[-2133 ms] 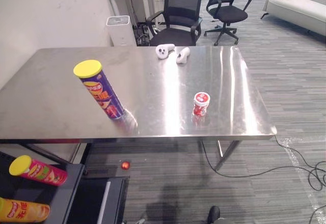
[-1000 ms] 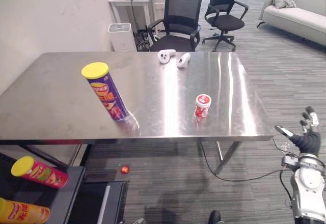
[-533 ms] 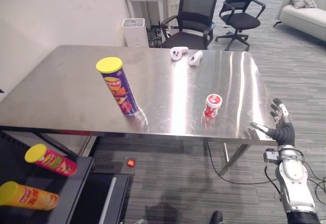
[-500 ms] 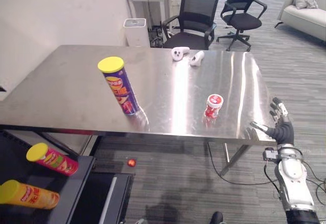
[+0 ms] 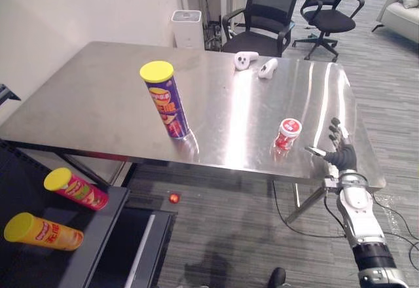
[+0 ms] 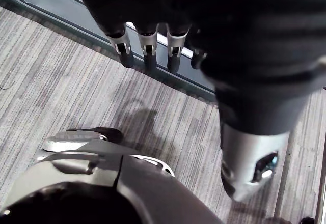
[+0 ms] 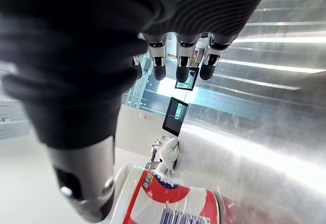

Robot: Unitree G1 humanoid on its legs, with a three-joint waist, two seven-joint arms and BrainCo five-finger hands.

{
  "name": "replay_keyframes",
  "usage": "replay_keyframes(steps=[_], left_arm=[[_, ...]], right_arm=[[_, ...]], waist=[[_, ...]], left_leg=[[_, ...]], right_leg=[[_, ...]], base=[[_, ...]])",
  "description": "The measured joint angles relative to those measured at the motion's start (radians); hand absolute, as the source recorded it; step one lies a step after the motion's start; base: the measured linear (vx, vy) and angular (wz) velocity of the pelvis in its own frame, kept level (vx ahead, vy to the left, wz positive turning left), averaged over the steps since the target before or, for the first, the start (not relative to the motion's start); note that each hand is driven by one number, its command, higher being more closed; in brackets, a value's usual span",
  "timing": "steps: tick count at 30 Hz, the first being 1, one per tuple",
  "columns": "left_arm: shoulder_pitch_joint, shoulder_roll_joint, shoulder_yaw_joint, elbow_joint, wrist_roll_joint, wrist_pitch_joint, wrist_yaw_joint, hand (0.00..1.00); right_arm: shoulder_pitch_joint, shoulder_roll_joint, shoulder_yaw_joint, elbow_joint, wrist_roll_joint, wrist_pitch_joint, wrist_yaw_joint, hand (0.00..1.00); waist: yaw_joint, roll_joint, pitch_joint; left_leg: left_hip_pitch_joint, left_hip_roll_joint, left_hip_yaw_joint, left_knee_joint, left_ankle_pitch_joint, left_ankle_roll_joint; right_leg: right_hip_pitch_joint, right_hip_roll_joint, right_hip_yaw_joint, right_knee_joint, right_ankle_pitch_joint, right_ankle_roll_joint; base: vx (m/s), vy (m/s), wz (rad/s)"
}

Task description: Put the gum and the chips on the shelf.

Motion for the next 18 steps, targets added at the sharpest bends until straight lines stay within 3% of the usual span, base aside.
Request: replay_keyframes(steps=[18], left_arm=[[-0.001, 0.001, 0.001, -0.008, 0.000, 0.000, 0.008, 0.00]], right_arm=[[-0.095, -0.008, 0.089, 0.070, -0.027, 0.012, 0.009, 0.00]], waist=[[0.026, -0.005, 0.033]], left_leg=[[-0.018, -0.012, -0.026, 0.000, 0.004, 0.007]], right_leg=[[-0.007, -0.013, -0.015, 0.000, 0.002, 0.002]], base=[[0.00, 0.001, 0.02]])
